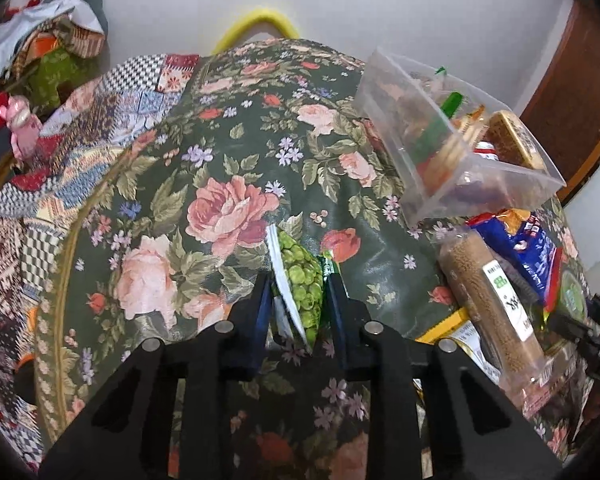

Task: Organize snacks
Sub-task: 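Lower the pea bag and jelly cup into the clear box and open both tools, then grasp the tall biscuit roll pack with the left tool while the right tool grasps the blue cracker bag, then lower the biscuit roll pack and blue cracker bag into the box and release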

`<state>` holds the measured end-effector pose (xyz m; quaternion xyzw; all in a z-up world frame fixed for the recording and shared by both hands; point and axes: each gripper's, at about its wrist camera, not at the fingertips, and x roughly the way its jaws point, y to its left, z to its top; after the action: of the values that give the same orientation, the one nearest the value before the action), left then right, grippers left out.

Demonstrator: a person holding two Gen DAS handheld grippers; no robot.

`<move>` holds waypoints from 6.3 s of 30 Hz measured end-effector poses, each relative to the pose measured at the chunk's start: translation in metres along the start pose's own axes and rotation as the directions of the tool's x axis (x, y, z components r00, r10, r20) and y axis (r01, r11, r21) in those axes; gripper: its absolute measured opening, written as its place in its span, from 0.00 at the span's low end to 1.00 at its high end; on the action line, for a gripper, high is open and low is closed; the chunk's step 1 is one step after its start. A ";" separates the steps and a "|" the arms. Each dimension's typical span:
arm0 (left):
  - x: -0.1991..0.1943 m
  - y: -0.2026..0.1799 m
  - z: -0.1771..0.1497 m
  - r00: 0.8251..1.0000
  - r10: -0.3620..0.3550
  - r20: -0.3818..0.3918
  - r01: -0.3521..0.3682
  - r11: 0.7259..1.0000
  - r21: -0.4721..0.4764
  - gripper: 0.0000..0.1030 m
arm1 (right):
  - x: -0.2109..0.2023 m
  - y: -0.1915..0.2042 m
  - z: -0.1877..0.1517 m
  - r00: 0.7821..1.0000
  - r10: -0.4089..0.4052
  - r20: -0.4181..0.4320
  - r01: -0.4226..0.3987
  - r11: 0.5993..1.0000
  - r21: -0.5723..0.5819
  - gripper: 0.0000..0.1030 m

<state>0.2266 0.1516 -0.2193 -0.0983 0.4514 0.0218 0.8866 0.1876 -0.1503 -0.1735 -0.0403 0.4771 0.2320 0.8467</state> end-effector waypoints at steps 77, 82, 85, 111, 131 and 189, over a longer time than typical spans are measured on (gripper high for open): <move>0.070 -0.165 0.164 0.995 -0.087 0.058 0.080 0.991 0.112 0.29 | 0.041 -0.079 0.165 0.971 -0.178 0.161 0.181 0.984 -0.002 0.52; 0.055 -0.162 0.159 0.993 -0.073 0.094 0.063 0.993 0.105 0.45 | 0.042 -0.076 0.161 0.975 -0.166 0.149 0.170 0.985 -0.016 0.53; 0.046 -0.161 0.155 0.992 -0.073 0.101 0.061 0.991 0.117 0.46 | 0.040 -0.075 0.157 0.974 -0.171 0.150 0.176 0.984 -0.020 0.54; -0.061 -0.087 0.045 0.997 -0.063 0.046 0.055 0.988 0.146 0.61 | -0.032 -0.004 0.078 0.982 -0.072 0.173 0.089 0.992 -0.094 0.83; -0.023 -0.068 0.001 0.993 -0.072 -0.090 0.081 0.992 0.100 0.61 | 0.066 0.019 0.056 0.996 -0.043 -0.080 0.032 0.991 -0.130 0.83; -0.040 -0.162 0.011 0.992 -0.122 -0.014 0.122 0.982 0.144 0.32 | -0.049 -0.055 0.036 0.990 -0.033 0.139 0.024 0.998 0.065 0.75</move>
<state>0.2325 -0.0025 -0.1553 -0.0612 0.4470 -0.0655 0.8900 0.2181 -0.2060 -0.1224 -0.0041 0.4231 0.2069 0.8821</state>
